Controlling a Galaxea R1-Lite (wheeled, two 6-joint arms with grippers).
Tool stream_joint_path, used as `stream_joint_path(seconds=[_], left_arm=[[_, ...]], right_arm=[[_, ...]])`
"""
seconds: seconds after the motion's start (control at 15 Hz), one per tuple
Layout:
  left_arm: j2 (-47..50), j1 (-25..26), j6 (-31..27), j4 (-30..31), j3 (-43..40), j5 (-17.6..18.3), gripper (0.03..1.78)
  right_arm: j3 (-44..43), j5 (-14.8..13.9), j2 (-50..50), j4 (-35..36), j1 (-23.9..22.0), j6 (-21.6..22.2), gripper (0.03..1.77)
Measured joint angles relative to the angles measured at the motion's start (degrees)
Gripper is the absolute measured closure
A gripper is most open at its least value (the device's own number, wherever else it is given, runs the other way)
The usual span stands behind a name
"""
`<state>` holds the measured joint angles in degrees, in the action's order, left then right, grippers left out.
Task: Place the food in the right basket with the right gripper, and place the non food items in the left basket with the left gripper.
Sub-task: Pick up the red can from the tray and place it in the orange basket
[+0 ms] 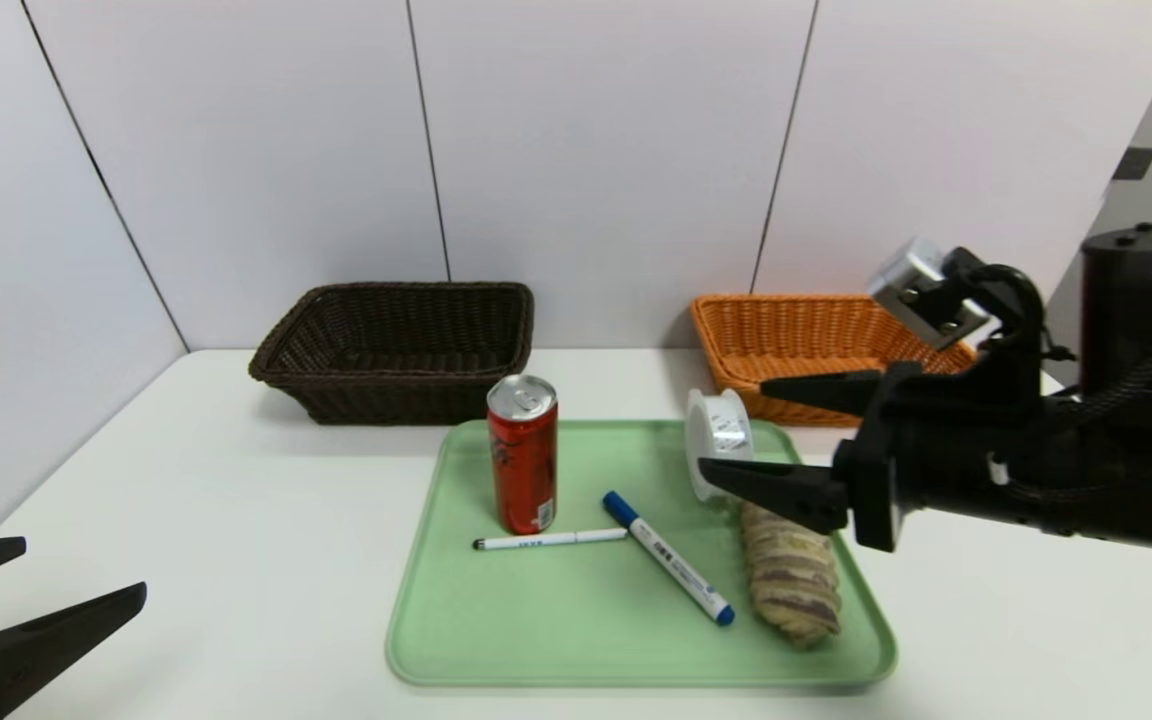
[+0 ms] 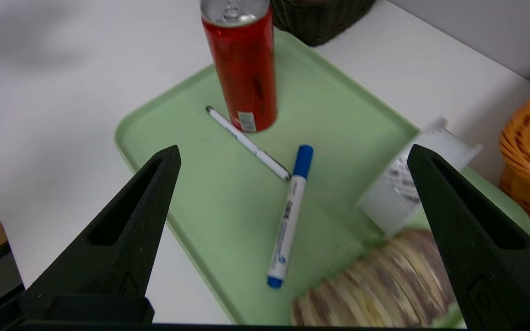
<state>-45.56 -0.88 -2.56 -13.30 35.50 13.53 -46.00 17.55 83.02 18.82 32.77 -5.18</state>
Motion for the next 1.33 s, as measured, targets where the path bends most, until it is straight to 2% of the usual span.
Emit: stream_joint_path(seconds=[0.33,0.47,0.6,1.07,1.33], left_arm=[[-0.83,0.04,0.00,-0.04,0.00,-0.28,0.12],[-0.78,0.09,0.02,-0.15,0.00,-0.91,0.12],[-0.55,0.09,0.04,-0.50,-0.15,-1.11,0.12],[-0.39,0.09,0.02,-0.61,-0.35,-1.11,0.12],[-0.48,0.11,0.04,-0.61,-0.41,-1.07,0.12]], right_arm=[[-3.97,-0.09,13.29,16.18,5.24,1.30,0.10],[-6.27,-1.62,17.51,20.57,6.95,1.13,0.10],[-8.25,-2.97,20.70,22.65,8.48,0.89,0.10],[-11.72,-3.23,27.12,24.17,9.87,0.80,0.10],[-12.98,-3.63,31.01,28.33,10.09,0.89,0.10]])
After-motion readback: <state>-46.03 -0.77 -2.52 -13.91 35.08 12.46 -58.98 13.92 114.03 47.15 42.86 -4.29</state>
